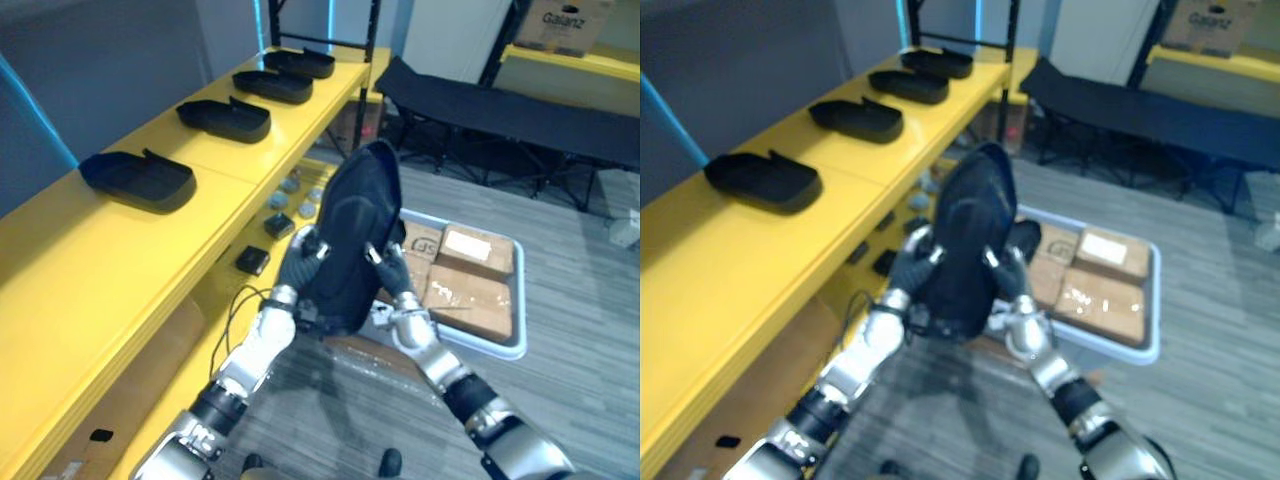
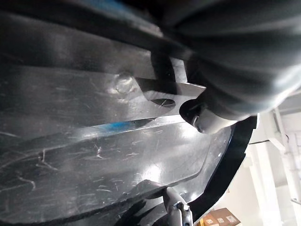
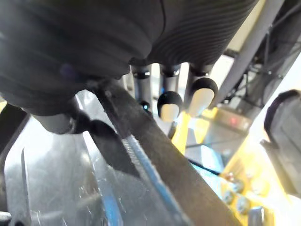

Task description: Walk over and take plastic housings, then place them on the shelf

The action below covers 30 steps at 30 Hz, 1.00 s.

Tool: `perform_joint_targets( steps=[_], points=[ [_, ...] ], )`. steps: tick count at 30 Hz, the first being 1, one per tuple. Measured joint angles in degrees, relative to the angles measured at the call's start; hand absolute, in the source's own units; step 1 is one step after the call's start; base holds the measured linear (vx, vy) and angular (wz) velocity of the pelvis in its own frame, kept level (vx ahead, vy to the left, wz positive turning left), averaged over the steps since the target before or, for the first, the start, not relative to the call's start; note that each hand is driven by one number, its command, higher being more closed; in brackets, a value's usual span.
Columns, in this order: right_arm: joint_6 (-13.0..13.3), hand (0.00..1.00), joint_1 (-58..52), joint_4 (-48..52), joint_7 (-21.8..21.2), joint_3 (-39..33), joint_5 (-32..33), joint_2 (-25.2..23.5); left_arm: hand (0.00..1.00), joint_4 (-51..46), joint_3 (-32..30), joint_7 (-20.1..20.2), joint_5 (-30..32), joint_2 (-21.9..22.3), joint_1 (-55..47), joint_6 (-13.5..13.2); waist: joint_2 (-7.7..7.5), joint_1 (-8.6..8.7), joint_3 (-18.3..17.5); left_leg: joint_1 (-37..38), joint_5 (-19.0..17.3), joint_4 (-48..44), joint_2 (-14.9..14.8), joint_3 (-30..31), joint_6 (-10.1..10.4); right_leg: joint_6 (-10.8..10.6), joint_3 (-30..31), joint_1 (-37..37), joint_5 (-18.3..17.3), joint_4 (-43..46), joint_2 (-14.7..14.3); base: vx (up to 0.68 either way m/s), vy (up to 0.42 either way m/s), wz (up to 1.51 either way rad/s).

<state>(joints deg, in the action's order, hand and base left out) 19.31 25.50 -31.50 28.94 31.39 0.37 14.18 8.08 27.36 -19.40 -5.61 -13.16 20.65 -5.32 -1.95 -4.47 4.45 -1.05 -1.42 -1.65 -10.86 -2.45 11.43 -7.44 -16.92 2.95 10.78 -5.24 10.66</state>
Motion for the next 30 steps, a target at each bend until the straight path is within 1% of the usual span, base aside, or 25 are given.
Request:
perform_joint_targets(
  steps=[6, 7, 8, 10, 13, 15, 16, 17, 21, 26, 28, 29, 30],
  points=[
    [0.2, 1.00, 0.0, 0.5, 0.0, 0.5, 0.1, 0.0, 1.00, -0.5, -0.3, -0.8, 0.0, 0.0, -0.8, -0.5, 0.19, -0.28, 0.1, 0.0, -0.3, -0.4, 0.0, 0.0, 0.0, 0.0, 0.2, 0.0, 0.0, 0.0, -0.1, 0.00, 0.000, 0.00],
    [0.2, 0.00, 0.0, 0.9, 0.0, 0.7, 0.1, 0.0, 1.00, -1.0, -0.5, -1.0, 0.0, 0.0, -1.4, -0.8, 0.27, -0.30, 0.1, 0.0, -0.5, -0.6, 0.0, -0.1, 0.0, 0.0, 0.2, 0.0, 0.0, 0.0, -0.1, 0.00, 0.002, -0.04],
    [0.2, 0.00, 0.0, 1.2, -0.1, 1.1, 0.1, 0.1, 1.00, -1.5, -0.8, -1.1, 0.0, 0.0, -2.0, -1.0, 0.30, -0.29, 0.1, 0.0, -0.6, -0.7, 0.0, -0.2, 0.0, 0.0, 0.3, 0.0, 0.0, 0.0, -0.1, 0.00, 0.002, -0.07],
    [0.2, 0.00, 0.0, 1.9, -0.7, 2.3, 0.1, 0.1, 1.00, -1.7, -1.9, -1.5, 1.1, 0.0, -3.4, -2.2, 0.37, -0.48, 0.1, 0.2, -0.8, -1.0, -0.1, -0.6, 0.0, 0.1, 0.8, 0.0, 0.0, 0.0, -0.1, 0.01, 0.001, -0.09],
    [0.2, 0.00, 0.0, 2.4, -2.4, 3.3, 2.2, 0.1, 1.00, -1.8, -2.3, -2.2, 1.7, 0.0, -4.4, -2.3, 0.41, -1.03, 0.1, 0.7, -1.0, -1.0, -0.1, -1.1, 0.0, 0.1, 1.3, 0.0, 0.0, 0.0, -0.2, 0.00, 0.005, -0.09],
    [0.2, 0.00, 0.0, 3.5, -5.6, 4.1, 5.8, 0.1, 1.00, -1.8, -3.2, -3.1, 1.7, 0.0, -5.7, -2.8, 0.51, -1.05, 0.1, 1.0, -1.1, -1.0, -0.1, -1.2, 0.0, 0.6, 1.3, -0.1, -0.3, 0.0, -0.2, 0.00, 0.004, -0.05],
    [0.2, 0.00, 0.0, 3.9, -6.4, 4.1, 6.2, 0.1, 1.00, -1.8, -3.6, -3.1, 1.7, 0.0, -6.0, -3.3, 0.52, -1.05, 0.1, 1.0, -1.1, -1.0, -0.1, -1.2, 0.0, 0.6, 1.3, 0.0, -0.3, 0.0, -0.2, 0.00, 0.000, 0.00],
    [0.2, 0.00, 0.0, 4.8, -8.3, 4.1, 6.2, 0.1, 1.00, -1.8, -4.3, -3.5, 1.6, 0.0, -7.1, -4.9, 0.59, -1.07, 0.0, 1.0, -1.2, -1.0, -0.1, -1.2, 0.0, 0.6, 1.3, -0.1, -0.3, 0.0, -0.2, 0.00, 0.000, 0.00],
    [0.0, 0.00, 0.0, 6.7, -10.3, 4.2, 7.1, -0.1, 1.00, -2.9, -5.1, -5.0, 1.4, 0.0, -9.2, -7.4, 0.61, -1.27, 0.1, 1.0, -1.2, -1.0, -0.1, -1.1, 0.0, 0.6, 1.2, -0.1, -0.3, 0.0, -0.2, 0.00, 0.000, 0.00],
    [0.0, 0.00, 0.0, 9.3, -10.4, 4.1, 7.1, -1.6, 1.00, -7.1, -7.4, -5.3, 1.0, 0.2, -12.3, -8.0, 0.70, -1.34, 0.0, 1.0, -1.2, -1.1, -0.1, -1.0, 0.1, 0.7, 1.1, -0.2, -0.4, 0.0, -0.2, 0.00, 0.000, 0.00],
    [-0.2, 0.00, 0.0, 9.9, -11.6, 3.9, 6.7, -2.7, 1.00, -8.6, -8.6, -6.6, 2.3, 0.6, -13.9, -8.1, 0.71, -1.40, 0.0, 1.0, -1.4, -1.4, -0.1, -0.9, 0.1, 0.8, 1.0, -0.3, -0.6, 0.0, -0.2, 0.00, 0.000, 0.00],
    [-0.4, 0.00, 0.0, 9.9, -11.9, 3.8, 6.5, -3.2, 1.00, -9.2, -9.0, -8.2, 4.6, 0.8, -14.6, -8.1, 0.76, -1.45, 0.1, 0.9, -1.6, -1.7, -0.1, -0.8, 0.2, 0.7, 1.0, -0.5, -0.7, 0.0, -0.1, 0.00, 0.000, 0.05],
    [-0.8, 0.00, -0.4, 9.9, -12.4, 3.5, 5.6, -3.7, 1.00, -10.2, -9.9, -10.5, 8.9, 1.6, -15.6, -8.1, 0.86, -1.47, 0.1, 0.9, -2.0, -2.3, -0.1, -0.5, 0.2, 0.8, 0.6, -1.0, -1.0, 0.0, -0.1, 0.01, 0.002, 0.12]
  ],
)
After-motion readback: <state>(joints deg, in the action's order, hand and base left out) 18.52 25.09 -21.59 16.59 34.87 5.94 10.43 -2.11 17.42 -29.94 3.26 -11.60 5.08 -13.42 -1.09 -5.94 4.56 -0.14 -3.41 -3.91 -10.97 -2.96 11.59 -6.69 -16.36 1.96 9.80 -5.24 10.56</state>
